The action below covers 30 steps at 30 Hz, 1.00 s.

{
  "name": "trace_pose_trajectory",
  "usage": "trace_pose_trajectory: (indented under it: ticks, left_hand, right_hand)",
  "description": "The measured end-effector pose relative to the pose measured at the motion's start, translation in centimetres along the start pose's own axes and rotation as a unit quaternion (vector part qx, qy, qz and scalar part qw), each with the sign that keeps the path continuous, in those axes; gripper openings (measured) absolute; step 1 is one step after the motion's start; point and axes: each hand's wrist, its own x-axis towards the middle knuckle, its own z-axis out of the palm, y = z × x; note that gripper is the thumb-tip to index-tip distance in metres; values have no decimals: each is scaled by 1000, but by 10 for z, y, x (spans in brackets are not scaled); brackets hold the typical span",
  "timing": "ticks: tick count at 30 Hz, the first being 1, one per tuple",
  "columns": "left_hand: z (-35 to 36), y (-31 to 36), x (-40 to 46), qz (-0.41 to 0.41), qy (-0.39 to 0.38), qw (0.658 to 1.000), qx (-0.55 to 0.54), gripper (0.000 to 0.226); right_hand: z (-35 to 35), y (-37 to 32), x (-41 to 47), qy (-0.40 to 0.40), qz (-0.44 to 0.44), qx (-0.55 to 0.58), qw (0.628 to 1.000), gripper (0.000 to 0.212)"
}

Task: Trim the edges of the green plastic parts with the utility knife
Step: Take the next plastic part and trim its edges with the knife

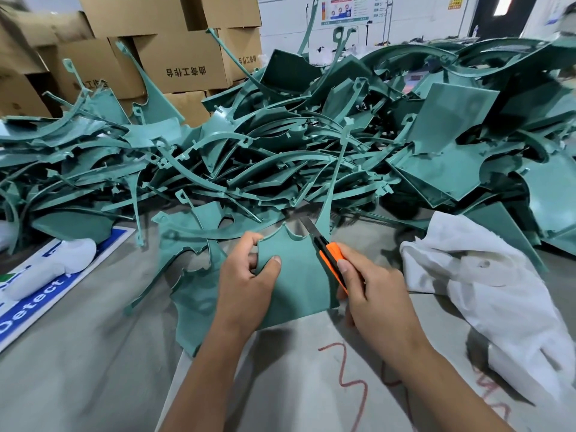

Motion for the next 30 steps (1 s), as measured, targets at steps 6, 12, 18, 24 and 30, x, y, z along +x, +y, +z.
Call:
trace_pose_trajectory:
  ticks: [6, 12, 18, 24, 30]
  left_hand:
    - [0, 3, -2, -17, -10, 999, -31, 9]
    - [1, 3, -2, -23, 16, 999, -39, 11]
    - [5, 2, -2, 70, 101, 991, 53, 12]
    - [13, 8, -7, 117, 105, 986, 53, 32]
    - [18, 7, -6, 141, 123, 972, 145, 37]
  right_hand:
    - [-3, -5, -1, -72, 79, 182, 977, 38]
    - [-4, -10, -2, -134, 108, 274, 946, 40]
    - [-9, -20, -5, -149, 68, 364, 917, 37]
    - [-5, -23, -8, -114, 45, 352, 928, 36]
    - [3, -25, -12, -138, 30, 345, 928, 35]
